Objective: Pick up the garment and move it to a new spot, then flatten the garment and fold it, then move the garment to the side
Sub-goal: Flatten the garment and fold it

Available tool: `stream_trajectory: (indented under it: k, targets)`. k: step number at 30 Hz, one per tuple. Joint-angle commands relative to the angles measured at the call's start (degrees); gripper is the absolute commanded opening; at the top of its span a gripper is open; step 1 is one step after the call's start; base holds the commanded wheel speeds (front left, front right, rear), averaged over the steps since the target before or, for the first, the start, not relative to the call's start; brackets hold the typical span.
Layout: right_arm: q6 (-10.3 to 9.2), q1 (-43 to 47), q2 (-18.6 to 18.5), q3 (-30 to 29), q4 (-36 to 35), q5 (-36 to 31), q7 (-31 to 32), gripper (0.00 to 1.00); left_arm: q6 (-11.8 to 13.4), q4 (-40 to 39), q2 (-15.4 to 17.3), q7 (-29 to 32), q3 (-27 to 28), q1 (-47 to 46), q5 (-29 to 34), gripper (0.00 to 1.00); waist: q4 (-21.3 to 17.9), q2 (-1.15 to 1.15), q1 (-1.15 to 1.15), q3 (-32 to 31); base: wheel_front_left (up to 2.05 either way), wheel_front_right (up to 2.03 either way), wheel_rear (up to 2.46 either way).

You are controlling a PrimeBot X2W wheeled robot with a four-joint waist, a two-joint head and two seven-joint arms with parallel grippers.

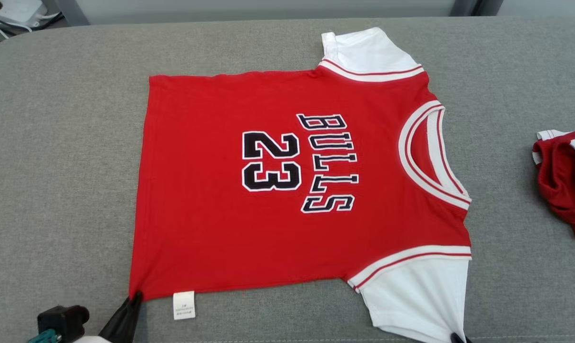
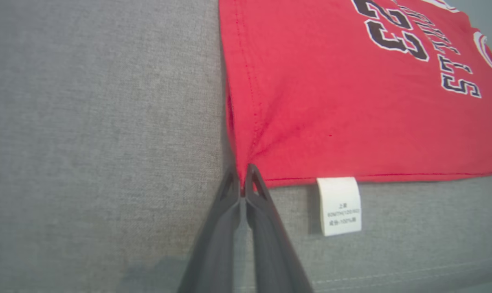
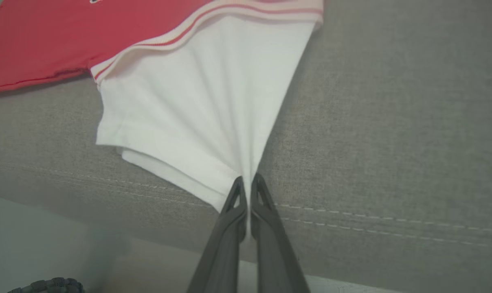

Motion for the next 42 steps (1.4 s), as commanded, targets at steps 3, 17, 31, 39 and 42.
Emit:
stream_trajectory:
  k: [3, 17, 31, 39, 42]
  targets:
    - [-0.01, 2.9, -1.8, 0.0, -5.0, -0.4, 1.8, 0.0, 1.6, -3.9, 2.9, 0.6, 3.4, 0.9, -0.7, 0.0, -0.4, 0.0, 0.0, 0.5, 0.0, 0.0, 0.0]
    - [-0.01, -12.1, -4.4, -5.6, -16.7, 11.8, 18.4, 0.0, 6.9, -18.2, 9.3, 15.2, 4.5, -8.1, -1.4, 0.0, -0.5, 0.0, 0.0, 2.1, 0.0, 0.0, 0.0]
    - [-0.01, -32.7, -5.7, -0.8, -2.4, 19.0, 20.5, 0.0, 6.0, -8.3, 6.3, 19.0, 1.7, -22.4, -1.1, 0.0, -0.6, 0.0, 0.0, 5.3, 0.0, 0.0, 0.0]
    - [-0.01, -40.3, -6.3, 3.1, 5.9, 21.9, 17.7, 0.0, 4.4, -0.3, 3.4, 17.8, 1.8, -26.7, -3.0, 0.0, 0.0, 0.0, 0.0, 6.7, 0.0, 0.0, 0.0]
    - [-0.01, -42.0, -6.4, 3.9, 7.6, 23.3, 15.0, 0.93, 3.8, 1.2, 2.3, 15.2, 3.0, -27.5, -3.9, 0.09, 0.1, 0.0, 0.0, 6.9, 0.0, 0.0, 0.0]
